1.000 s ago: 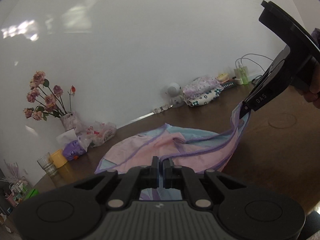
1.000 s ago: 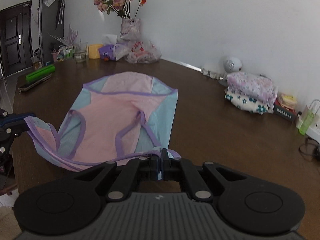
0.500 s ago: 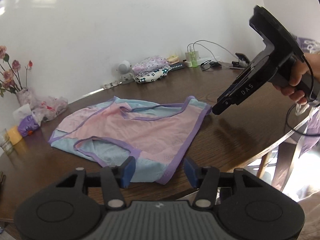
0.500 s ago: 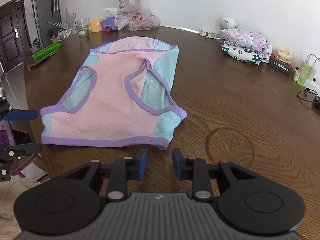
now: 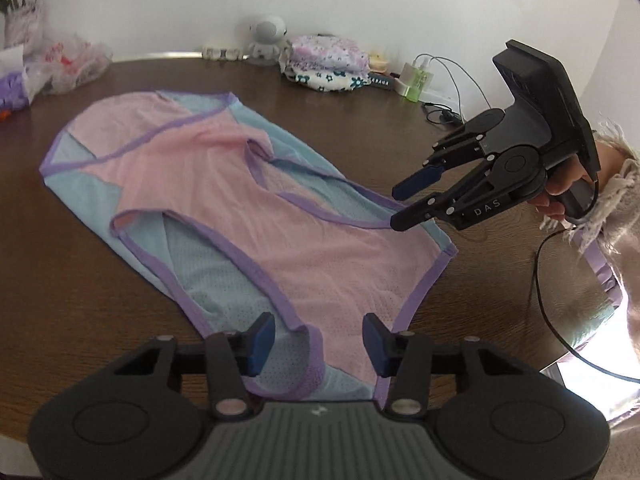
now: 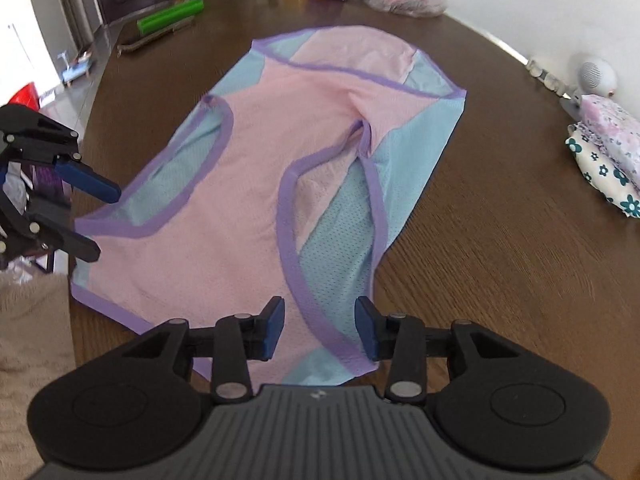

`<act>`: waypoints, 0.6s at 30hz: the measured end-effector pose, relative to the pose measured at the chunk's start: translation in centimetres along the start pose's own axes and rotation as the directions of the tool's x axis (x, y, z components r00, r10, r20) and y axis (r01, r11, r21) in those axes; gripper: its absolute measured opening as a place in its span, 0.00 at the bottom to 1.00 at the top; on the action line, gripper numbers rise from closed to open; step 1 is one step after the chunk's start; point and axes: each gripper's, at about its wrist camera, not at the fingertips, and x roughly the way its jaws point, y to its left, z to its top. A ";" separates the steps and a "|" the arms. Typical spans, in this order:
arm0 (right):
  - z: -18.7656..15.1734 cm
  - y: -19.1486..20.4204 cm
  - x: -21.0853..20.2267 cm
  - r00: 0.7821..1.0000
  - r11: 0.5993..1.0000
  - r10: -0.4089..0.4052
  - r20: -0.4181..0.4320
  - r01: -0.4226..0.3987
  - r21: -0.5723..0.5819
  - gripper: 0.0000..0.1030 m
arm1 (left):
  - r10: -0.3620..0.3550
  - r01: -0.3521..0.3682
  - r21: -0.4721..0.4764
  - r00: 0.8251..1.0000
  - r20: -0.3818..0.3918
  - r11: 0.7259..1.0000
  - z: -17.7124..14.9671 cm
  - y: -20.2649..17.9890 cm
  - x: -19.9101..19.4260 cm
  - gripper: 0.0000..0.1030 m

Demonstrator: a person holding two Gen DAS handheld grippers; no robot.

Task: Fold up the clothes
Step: 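Grasp the garment's trimmed edge with the right gripper and pull it straight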

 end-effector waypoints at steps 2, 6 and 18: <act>0.7 -1.1 0.5 0.996 0.998 0.064 -0.059 -0.064 -0.005 0.34 | -0.020 0.020 -0.015 0.999 -0.028 1.000 0.3 0.4 0.3 0.42; 1.7 -1.6 1.2 0.981 0.989 0.127 -0.149 -0.137 -0.063 0.25 | -0.050 0.048 -0.035 0.996 -0.077 0.998 0.7 0.9 0.7 0.38; 2.3 -1.0 1.0 0.962 0.969 0.157 -0.224 -0.194 -0.155 0.05 | -0.119 0.109 -0.067 0.980 -0.158 0.992 0.8 1.5 1.9 0.04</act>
